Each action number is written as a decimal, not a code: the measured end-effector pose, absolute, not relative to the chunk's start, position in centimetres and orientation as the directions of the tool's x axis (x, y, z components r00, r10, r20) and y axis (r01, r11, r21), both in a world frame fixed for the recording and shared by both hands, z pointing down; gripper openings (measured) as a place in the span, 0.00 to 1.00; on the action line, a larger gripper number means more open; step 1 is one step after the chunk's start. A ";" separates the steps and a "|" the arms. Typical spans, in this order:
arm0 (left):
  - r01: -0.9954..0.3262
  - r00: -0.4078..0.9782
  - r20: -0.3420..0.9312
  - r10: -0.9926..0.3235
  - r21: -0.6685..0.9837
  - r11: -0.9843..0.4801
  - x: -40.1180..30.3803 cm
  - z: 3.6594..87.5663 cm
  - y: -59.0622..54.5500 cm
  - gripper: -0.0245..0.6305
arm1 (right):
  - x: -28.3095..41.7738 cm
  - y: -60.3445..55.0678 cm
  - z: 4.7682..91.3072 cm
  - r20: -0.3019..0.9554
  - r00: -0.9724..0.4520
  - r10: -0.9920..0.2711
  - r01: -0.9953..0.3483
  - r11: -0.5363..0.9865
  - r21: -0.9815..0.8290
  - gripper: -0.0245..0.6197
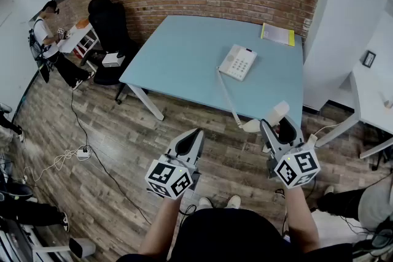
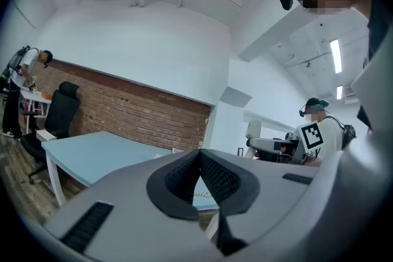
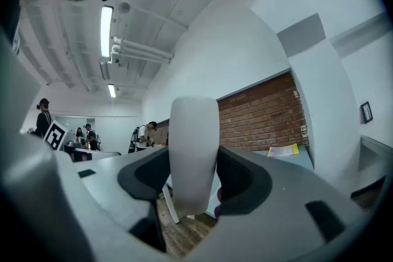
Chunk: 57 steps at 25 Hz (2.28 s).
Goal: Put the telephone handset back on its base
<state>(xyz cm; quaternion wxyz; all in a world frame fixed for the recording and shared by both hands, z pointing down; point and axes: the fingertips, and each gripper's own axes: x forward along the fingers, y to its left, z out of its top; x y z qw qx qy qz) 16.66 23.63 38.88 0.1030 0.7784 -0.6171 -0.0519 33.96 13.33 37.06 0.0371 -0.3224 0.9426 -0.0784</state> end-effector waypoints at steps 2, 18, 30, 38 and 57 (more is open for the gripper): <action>-0.952 0.226 0.052 -0.973 0.224 -0.209 16.8 39.1 23.8 0.05 | 34.1 13.5 37.2 -0.016 -0.792 -0.610 -0.599 0.783 -0.170 0.41; -0.961 0.198 0.069 -0.978 0.210 -0.180 19.2 39.7 23.9 0.05 | 35.4 13.0 37.6 -0.025 -0.827 -0.562 -0.549 0.816 -0.183 0.41; -0.968 0.164 0.095 -0.982 0.206 -0.142 19.4 40.1 24.3 0.05 | 35.6 12.3 37.9 -0.031 -0.841 -0.541 -0.522 0.824 -0.220 0.41; -0.965 0.181 0.079 -0.980 0.207 -0.161 18.4 40.0 23.3 0.05 | 34.3 11.9 38.3 -0.025 -0.840 -0.542 -0.525 0.824 -0.214 0.41; -0.954 0.243 0.073 -0.967 0.200 -0.225 13.0 39.7 17.5 0.05 | 28.4 7.5 37.8 -0.015 -0.828 -0.560 -0.547 0.813 -0.198 0.41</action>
